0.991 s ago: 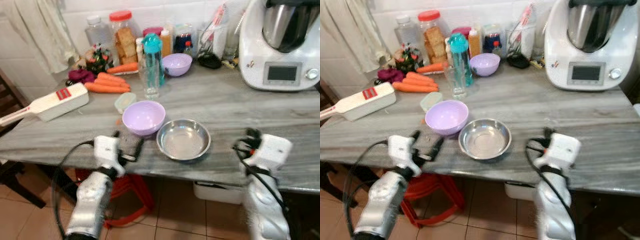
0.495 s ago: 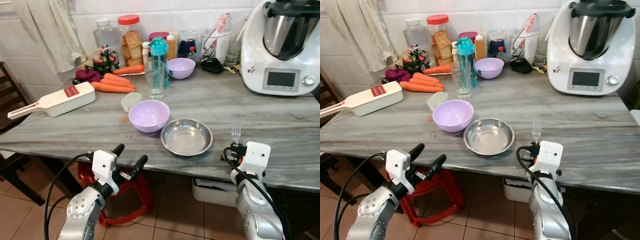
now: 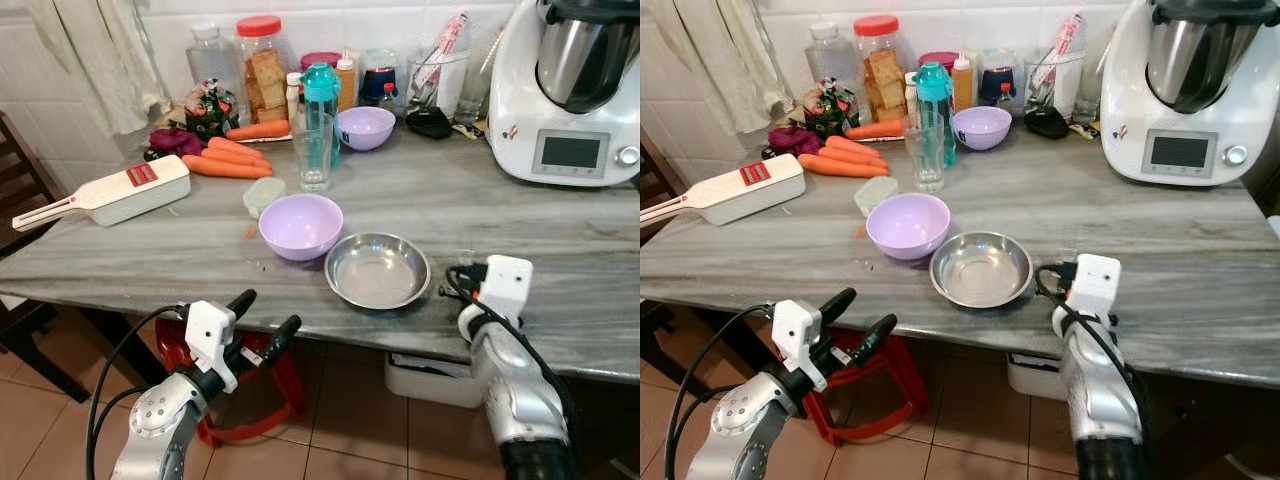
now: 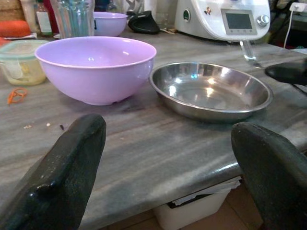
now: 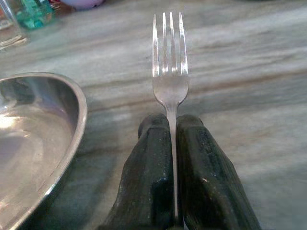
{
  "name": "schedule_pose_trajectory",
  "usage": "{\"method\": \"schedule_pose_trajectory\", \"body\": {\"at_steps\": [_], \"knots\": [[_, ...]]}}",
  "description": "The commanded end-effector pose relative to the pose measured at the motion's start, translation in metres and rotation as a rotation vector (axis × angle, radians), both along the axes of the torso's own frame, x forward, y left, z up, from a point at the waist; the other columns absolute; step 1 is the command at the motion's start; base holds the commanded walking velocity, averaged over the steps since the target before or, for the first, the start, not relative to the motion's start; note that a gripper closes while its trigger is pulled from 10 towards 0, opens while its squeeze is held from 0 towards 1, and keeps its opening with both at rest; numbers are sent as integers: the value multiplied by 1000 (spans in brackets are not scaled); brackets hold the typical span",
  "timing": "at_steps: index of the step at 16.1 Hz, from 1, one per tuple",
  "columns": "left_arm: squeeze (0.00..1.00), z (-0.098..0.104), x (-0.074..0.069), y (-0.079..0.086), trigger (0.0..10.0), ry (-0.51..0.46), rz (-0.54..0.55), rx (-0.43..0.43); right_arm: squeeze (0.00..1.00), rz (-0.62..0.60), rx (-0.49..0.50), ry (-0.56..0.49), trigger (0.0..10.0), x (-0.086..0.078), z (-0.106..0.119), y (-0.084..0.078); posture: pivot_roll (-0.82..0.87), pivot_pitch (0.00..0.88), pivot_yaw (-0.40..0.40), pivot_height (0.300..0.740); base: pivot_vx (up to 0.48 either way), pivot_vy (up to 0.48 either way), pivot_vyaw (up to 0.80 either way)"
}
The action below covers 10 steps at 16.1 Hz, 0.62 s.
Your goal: Setting the table
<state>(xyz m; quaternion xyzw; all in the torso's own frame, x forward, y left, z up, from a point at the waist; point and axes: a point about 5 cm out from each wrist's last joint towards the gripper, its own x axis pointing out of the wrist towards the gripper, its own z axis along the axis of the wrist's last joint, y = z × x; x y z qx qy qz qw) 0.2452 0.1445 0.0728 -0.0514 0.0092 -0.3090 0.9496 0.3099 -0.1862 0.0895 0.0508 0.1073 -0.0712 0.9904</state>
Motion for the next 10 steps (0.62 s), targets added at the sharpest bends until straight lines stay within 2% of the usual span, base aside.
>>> {"method": "schedule_pose_trajectory", "body": {"at_steps": [1,6,10], "knots": [[0,1,-1,2,10000,-1,-12,4,0,12,13,12,10000,4,0,4,-19,0,65,740,0,0,0],[0,2,-3,0,10000,-2,-31,-1,0,24,35,52,10000,10,-8,6,-12,0,59,740,0,0,0],[0,1,-3,-1,10000,-2,-40,-5,0,29,44,65,10000,8,-15,6,-12,0,59,740,0,0,0]]}}
